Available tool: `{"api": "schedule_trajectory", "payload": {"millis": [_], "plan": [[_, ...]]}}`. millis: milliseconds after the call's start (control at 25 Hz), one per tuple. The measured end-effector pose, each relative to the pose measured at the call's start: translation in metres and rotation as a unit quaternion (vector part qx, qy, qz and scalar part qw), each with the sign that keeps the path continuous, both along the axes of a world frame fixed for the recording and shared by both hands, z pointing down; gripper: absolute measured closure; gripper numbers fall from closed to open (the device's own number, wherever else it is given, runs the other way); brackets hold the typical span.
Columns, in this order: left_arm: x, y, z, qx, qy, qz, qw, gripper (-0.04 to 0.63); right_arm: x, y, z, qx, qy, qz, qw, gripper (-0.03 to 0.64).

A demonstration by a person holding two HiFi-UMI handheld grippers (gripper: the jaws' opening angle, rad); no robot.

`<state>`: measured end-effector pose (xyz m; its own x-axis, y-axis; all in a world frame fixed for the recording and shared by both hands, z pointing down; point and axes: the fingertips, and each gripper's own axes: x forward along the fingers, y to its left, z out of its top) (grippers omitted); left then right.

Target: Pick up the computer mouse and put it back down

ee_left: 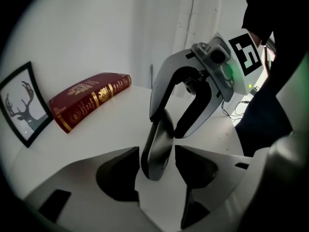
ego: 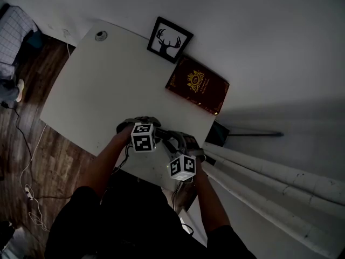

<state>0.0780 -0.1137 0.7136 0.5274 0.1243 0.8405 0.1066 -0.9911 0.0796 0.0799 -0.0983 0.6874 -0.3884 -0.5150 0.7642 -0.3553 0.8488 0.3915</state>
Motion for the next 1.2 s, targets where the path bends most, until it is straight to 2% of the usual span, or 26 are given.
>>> {"api": "schedule_trajectory", "payload": {"millis": [120, 440, 480, 560, 800, 1000, 1200], "plan": [[0.006, 0.010, -0.003, -0.034, 0.004, 0.024, 0.9991, 0.362, -0.001, 0.002, 0.000, 0.016, 0.018, -0.023, 0.999, 0.416], [0.013, 0.014, 0.001, -0.029, -0.007, 0.057, 0.9979, 0.392, -0.001, 0.004, 0.003, 0.054, 0.065, -0.071, 0.994, 0.416], [0.012, 0.015, 0.003, -0.030, -0.010, 0.063, 0.9975, 0.402, -0.001, 0.003, 0.004, 0.057, 0.068, -0.072, 0.993, 0.416], [0.011, 0.018, 0.005, -0.030, -0.012, 0.066, 0.9973, 0.463, 0.000, 0.003, 0.005, 0.063, 0.077, -0.076, 0.992, 0.416], [0.009, 0.017, 0.007, -0.020, -0.002, 0.029, 0.9994, 0.465, 0.004, 0.002, 0.001, 0.070, 0.074, -0.064, 0.993, 0.416], [0.004, 0.018, 0.002, -0.024, 0.019, -0.027, 0.9992, 0.465, 0.016, 0.001, -0.013, 0.074, 0.041, -0.012, 0.996, 0.416], [-0.004, 0.019, -0.012, 0.006, 0.033, -0.091, 0.9953, 0.466, 0.029, 0.004, -0.031, 0.062, -0.010, 0.066, 0.996, 0.427]]}}
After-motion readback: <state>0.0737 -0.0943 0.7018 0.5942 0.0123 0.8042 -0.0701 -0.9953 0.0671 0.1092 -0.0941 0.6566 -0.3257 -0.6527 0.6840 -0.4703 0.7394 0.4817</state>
